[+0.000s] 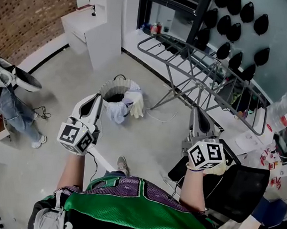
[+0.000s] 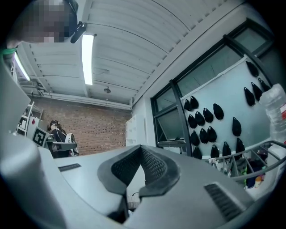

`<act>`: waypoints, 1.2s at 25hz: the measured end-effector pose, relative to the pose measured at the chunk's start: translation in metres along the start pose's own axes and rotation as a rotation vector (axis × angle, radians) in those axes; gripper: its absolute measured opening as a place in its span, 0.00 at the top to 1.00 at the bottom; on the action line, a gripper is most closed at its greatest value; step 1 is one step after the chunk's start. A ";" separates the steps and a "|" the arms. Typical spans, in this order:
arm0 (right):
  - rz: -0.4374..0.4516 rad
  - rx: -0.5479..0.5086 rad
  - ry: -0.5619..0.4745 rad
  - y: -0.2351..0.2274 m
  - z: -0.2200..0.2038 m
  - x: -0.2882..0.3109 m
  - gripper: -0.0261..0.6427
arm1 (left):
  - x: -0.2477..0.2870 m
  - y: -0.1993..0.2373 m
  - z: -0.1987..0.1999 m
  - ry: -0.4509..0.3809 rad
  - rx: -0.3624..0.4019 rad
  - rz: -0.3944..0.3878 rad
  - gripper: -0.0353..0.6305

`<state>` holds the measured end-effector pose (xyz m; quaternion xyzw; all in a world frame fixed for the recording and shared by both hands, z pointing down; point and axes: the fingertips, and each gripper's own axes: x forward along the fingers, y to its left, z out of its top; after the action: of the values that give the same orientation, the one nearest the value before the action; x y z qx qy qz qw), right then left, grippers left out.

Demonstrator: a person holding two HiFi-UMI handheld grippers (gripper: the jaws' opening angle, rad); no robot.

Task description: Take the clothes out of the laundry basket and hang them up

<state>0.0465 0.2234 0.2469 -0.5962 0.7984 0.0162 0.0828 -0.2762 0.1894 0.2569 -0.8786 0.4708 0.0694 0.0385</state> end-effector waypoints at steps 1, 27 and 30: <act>-0.002 -0.009 -0.001 0.000 0.001 0.012 0.96 | 0.008 0.009 -0.002 0.004 0.021 0.005 0.92; 0.068 -0.056 0.062 0.056 -0.046 0.234 0.96 | 0.115 0.169 -0.041 0.012 0.026 -0.016 0.92; 0.081 -0.056 0.059 0.058 -0.049 0.250 0.96 | 0.122 0.176 -0.040 0.007 0.022 -0.004 0.92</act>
<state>-0.0828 -0.0031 0.2535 -0.5658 0.8232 0.0241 0.0419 -0.3522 -0.0136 0.2768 -0.8792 0.4701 0.0613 0.0467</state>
